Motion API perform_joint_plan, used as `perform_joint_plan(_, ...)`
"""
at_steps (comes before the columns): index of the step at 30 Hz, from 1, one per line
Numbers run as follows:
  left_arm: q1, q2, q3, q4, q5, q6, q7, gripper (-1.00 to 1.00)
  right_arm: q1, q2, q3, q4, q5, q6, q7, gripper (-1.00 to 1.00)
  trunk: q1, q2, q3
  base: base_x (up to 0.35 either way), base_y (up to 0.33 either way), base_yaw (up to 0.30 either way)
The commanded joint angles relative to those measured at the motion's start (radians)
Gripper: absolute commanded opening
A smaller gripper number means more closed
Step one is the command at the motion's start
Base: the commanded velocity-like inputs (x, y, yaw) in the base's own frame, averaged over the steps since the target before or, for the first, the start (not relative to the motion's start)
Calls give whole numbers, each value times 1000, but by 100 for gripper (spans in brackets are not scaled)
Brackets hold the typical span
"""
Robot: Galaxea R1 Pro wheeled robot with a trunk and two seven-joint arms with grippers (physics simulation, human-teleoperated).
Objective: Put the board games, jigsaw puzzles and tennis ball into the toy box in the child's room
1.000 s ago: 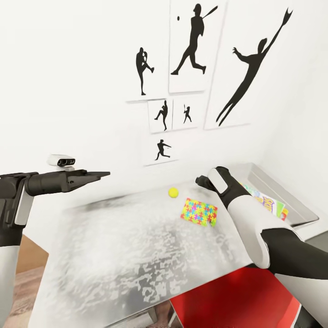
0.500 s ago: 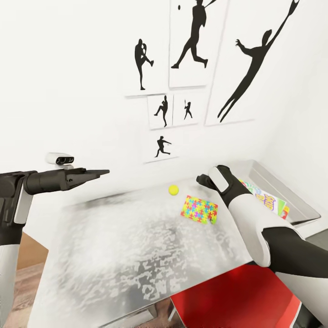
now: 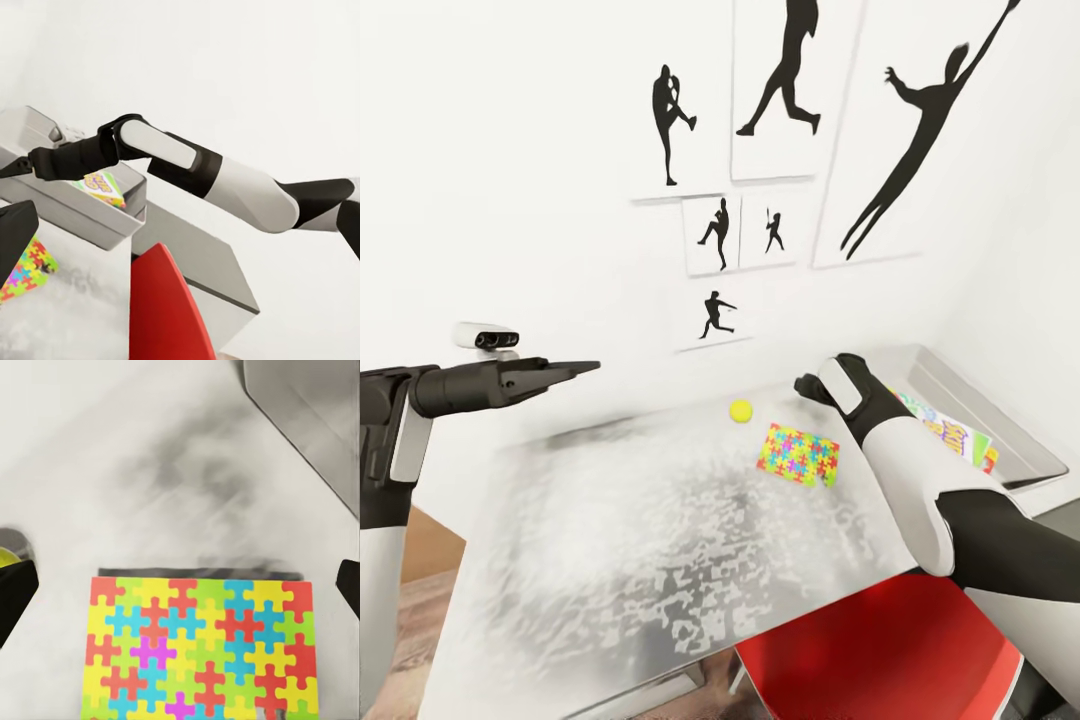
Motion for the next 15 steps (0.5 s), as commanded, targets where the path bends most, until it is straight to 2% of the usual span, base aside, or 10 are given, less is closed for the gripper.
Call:
perform_joint_plan(1,-4,0,0,0,0,11,-3,100,-2,0,5,-1,-5,3,-9,100,1,-2,-4,0,0,0)
perform_joint_plan(8,-39,-1,1,0,0,12,-3,100,-5,0,4,-1,5,3,-9,100,1,-2,-15,0,0,0)
perform_joint_plan(15,-50,0,1,2,3,12,-2,100,-5,0,4,-1,6,3,-9,100,1,-2,-26,0,0,0)
